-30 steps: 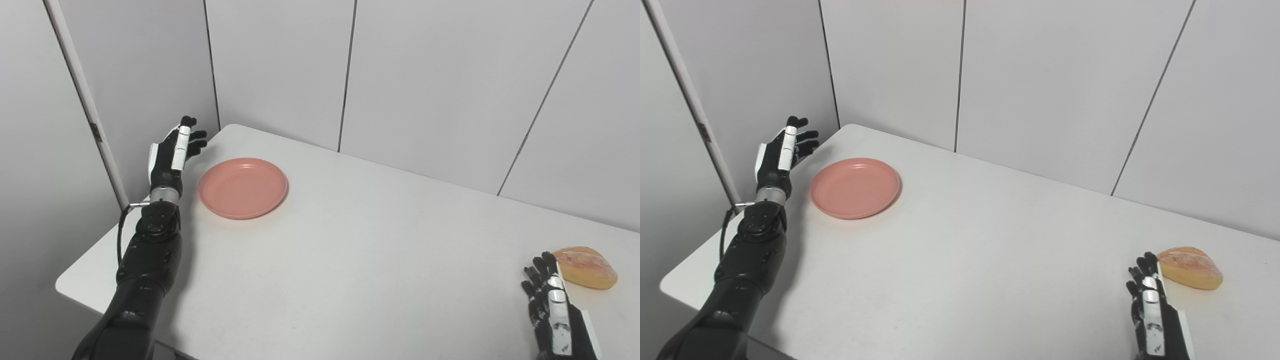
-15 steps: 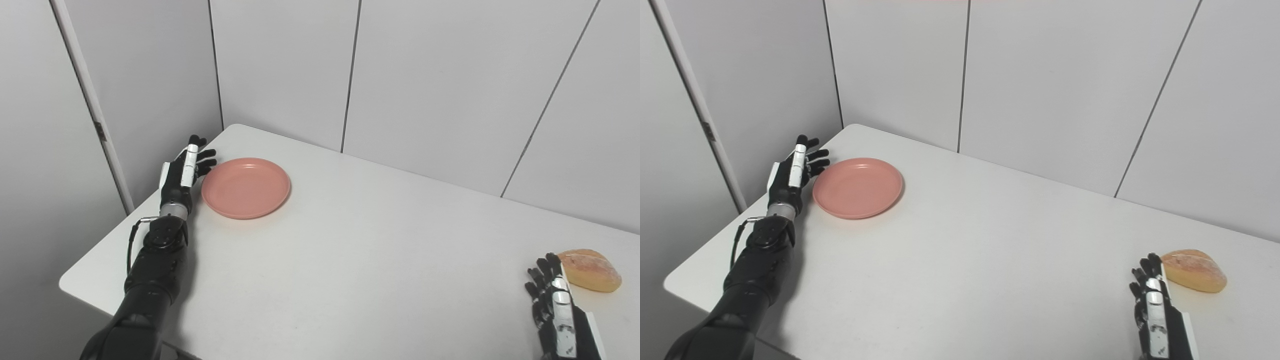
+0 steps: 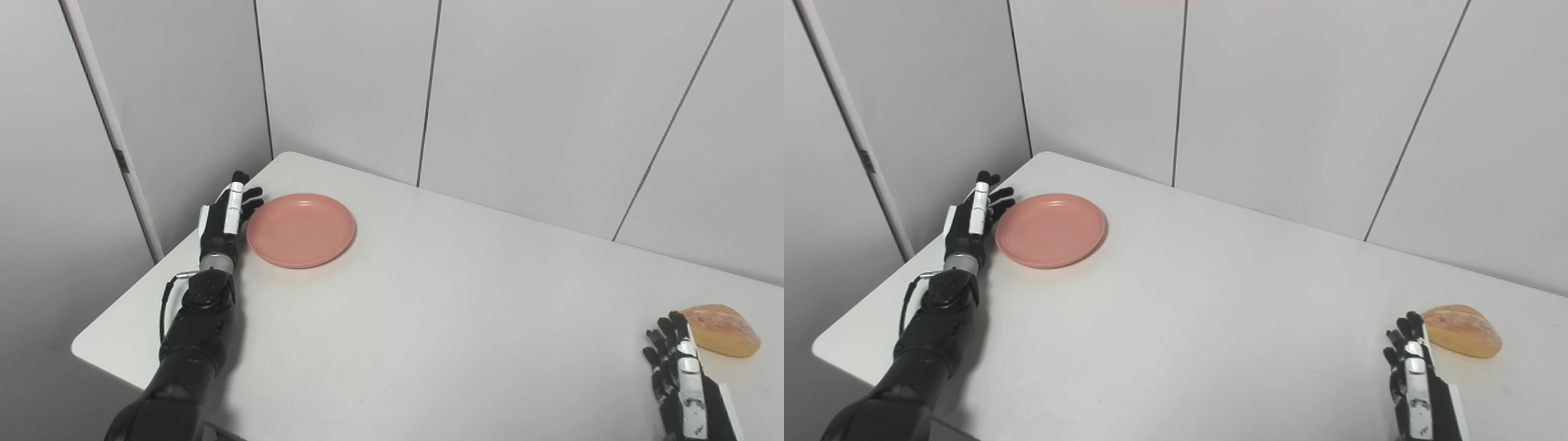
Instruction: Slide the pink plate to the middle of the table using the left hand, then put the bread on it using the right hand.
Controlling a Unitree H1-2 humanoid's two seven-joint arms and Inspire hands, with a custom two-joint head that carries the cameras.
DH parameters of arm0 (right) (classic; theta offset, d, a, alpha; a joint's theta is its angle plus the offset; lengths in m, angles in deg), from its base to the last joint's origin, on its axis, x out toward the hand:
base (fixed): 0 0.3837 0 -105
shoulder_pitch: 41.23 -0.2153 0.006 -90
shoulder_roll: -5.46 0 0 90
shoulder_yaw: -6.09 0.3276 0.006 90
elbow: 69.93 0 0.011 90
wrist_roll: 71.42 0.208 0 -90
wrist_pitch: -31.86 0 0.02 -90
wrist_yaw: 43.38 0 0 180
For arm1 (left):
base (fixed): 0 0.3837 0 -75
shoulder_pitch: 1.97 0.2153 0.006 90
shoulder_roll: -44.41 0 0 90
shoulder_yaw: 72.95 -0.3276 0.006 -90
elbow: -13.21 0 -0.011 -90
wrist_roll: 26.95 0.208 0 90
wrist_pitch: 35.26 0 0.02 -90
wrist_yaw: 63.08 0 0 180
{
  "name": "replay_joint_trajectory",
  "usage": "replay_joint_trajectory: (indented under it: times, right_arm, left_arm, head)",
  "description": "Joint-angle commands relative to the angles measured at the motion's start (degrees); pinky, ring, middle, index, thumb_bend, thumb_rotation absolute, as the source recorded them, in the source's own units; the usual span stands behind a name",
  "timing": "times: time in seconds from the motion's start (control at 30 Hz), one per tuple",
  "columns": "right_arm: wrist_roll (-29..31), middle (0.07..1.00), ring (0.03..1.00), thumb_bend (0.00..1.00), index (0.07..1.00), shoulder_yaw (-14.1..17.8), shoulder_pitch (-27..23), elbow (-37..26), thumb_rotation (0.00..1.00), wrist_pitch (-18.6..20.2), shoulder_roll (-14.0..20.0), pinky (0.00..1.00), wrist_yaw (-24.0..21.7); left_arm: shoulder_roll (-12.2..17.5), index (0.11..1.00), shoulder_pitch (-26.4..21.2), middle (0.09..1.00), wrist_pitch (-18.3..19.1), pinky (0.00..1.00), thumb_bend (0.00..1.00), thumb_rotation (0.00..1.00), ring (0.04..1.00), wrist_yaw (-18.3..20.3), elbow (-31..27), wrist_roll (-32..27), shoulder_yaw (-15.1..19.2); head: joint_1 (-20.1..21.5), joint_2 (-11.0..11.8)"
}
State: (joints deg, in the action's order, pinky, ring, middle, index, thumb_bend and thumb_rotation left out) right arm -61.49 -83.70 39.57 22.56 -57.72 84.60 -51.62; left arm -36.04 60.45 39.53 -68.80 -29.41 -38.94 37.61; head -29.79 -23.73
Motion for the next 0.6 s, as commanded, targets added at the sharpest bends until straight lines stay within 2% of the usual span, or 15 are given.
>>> replay_joint_trajectory:
  times: [0.0,0.33,0.57]
  right_arm:
    - [0.13,1.000,1.000,0.45,1.000,0.13,-1.39,-2.16,0.94,0.22,0.15,1.00,-0.30]
    - [0.11,1.000,1.000,0.44,1.000,0.17,-1.27,-2.72,0.94,0.59,-0.12,1.00,0.20]
    - [0.37,1.000,1.000,0.46,1.000,0.15,-1.24,-3.24,0.94,1.67,0.01,1.00,0.17]
  left_arm:
    - [0.64,0.828,-3.36,0.787,-1.88,0.80,0.81,1.00,0.756,0.29,-0.34,-0.58,0.21]
    - [-0.74,0.832,-4.48,0.780,-3.30,0.82,0.86,0.99,0.762,1.23,1.55,-2.50,0.13]
    - [-1.39,0.854,-5.58,0.804,-5.19,0.86,0.85,1.00,0.772,1.92,3.63,-3.46,-0.28]
  head:
    - [0.06,-0.11]
    - [0.11,-0.32]
    - [0.13,-0.38]
